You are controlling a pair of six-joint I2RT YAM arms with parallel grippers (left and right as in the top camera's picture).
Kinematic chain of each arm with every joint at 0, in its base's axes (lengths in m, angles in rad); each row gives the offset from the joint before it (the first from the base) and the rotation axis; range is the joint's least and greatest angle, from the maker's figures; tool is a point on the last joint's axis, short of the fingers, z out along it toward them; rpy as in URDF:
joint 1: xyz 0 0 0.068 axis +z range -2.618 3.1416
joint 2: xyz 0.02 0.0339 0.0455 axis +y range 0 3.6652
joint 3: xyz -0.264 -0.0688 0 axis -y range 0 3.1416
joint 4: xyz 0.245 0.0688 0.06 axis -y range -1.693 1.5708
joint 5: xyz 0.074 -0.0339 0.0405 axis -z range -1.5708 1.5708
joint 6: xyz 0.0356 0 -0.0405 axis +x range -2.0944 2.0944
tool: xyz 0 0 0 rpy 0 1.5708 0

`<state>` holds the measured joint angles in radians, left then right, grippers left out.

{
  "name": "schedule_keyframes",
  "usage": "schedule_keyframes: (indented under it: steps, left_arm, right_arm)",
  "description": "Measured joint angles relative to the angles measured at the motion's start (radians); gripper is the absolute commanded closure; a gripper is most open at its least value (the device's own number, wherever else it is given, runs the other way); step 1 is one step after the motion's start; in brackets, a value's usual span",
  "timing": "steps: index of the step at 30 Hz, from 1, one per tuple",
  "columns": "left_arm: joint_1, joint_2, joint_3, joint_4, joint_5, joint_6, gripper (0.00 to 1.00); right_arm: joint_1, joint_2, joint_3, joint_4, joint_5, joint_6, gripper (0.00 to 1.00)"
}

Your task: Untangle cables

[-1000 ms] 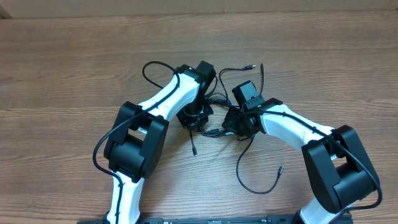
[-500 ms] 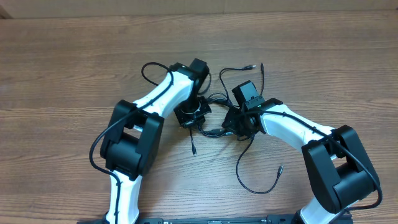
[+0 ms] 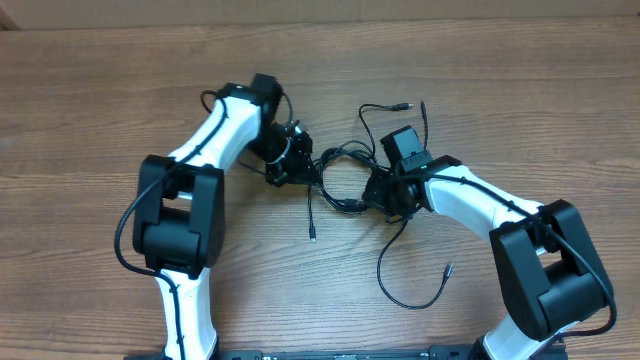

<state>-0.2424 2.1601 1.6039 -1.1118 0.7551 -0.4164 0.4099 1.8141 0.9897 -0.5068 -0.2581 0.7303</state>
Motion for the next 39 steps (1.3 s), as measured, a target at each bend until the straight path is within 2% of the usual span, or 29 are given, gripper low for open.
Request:
schedule_keyframes:
  steps: [7, 11, 13, 20, 24, 33, 34, 36, 39]
  left_arm:
    - [0.074, -0.002, 0.002, -0.018, 0.172, 0.134, 0.96]
    - [0.080, -0.004, 0.003, -0.024, 0.180, 0.165, 0.96]
    - [0.080, -0.004, 0.005, -0.049, 0.137, 0.165, 0.96]
    - [0.057, -0.005, 0.007, -0.162, -0.219, 0.092, 0.95]
    - [0.038, -0.006, 0.007, -0.172, -0.355, 0.063, 0.92]
    - [-0.005, -0.006, 0.007, -0.177, -0.564, 0.021, 0.64]
    - [-0.007, -0.006, 0.007, -0.178, -0.579, 0.021, 0.66]
    - [-0.013, -0.007, 0.007, -0.182, -0.605, 0.017, 0.76]
    - [-0.013, -0.008, 0.007, -0.182, -0.635, 0.011, 0.76]
  right_arm:
    - [-0.019, 0.003, -0.003, -0.003, -0.015, -0.017, 0.91]
    - [-0.019, 0.003, -0.003, -0.003, -0.017, -0.018, 0.91]
    - [-0.019, 0.003, -0.003, -0.004, -0.020, -0.021, 0.91]
    - [-0.019, 0.003, -0.003, -0.005, -0.026, -0.024, 0.90]
    - [-0.017, 0.003, -0.003, -0.004, -0.027, -0.025, 0.91]
    - [-0.018, 0.003, -0.003, -0.006, -0.026, -0.024, 0.91]
    - [-0.017, 0.003, -0.003, -0.006, -0.026, -0.024, 0.96]
    - [-0.017, 0.003, -0.003, -0.006, -0.027, -0.023, 0.96]
    - [-0.018, 0.003, -0.003, -0.022, -0.032, -0.027, 0.96]
